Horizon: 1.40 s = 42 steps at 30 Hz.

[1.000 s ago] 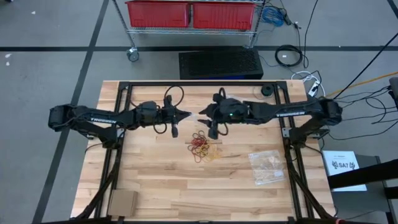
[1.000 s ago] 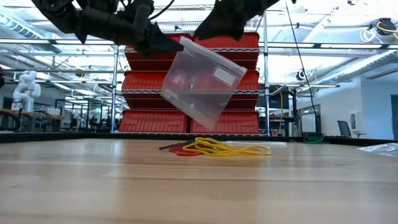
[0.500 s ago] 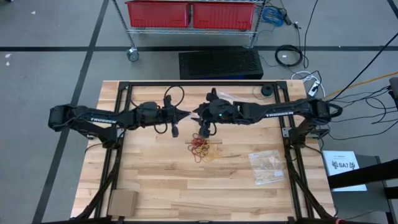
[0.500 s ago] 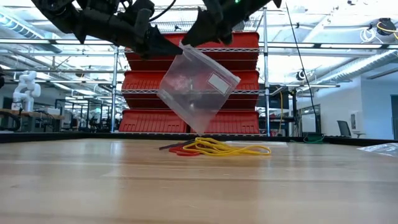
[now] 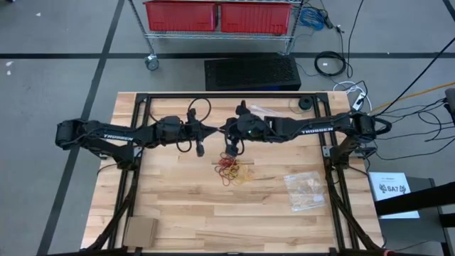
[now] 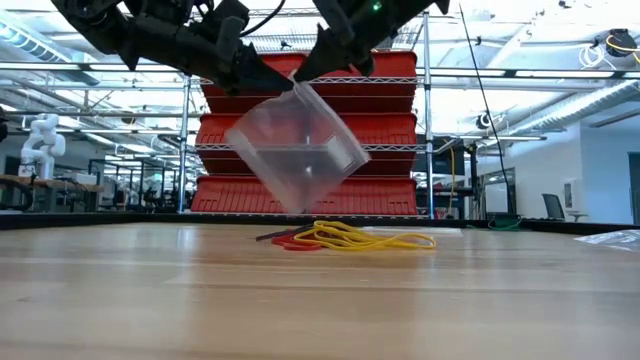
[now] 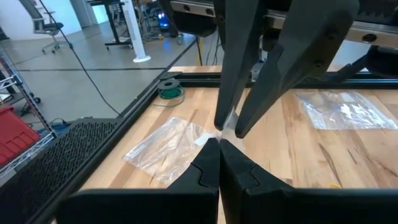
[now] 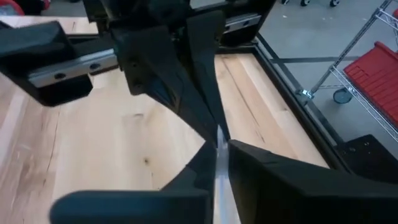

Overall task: Sort rubber bands
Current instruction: Open the top left transparent zip bag

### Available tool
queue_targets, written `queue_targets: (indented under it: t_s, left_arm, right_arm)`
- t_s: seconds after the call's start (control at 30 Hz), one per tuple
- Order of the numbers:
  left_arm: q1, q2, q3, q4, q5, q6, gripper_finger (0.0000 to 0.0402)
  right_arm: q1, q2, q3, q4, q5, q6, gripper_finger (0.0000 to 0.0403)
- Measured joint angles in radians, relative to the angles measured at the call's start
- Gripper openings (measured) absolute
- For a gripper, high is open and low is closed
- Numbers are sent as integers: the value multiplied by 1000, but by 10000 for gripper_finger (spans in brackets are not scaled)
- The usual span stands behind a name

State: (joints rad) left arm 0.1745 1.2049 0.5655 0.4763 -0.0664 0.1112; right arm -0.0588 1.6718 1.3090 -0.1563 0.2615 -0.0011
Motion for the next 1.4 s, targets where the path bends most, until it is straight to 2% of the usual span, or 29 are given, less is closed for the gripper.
queue_targets:
  t_s: [0.33,0.47,0.63,0.77,1.4]
  left_arm:
    - [0,0,0,6,6,-1,5]
    - [0,0,0,19,15,7,37]
    - [0,0,0,31,93,1,92]
    - [0,0,20,-23,93,1,120]
    - [1,0,26,-54,33,34,125]
  right_arm:
    - [0,0,0,-30,0,-10,4]
    - [0,0,0,-54,0,-17,3]
    - [-1,0,-1,-60,-1,-22,3]
    - [-1,0,-1,-60,-5,-35,2]
    - [2,0,-1,-58,-59,-42,2]
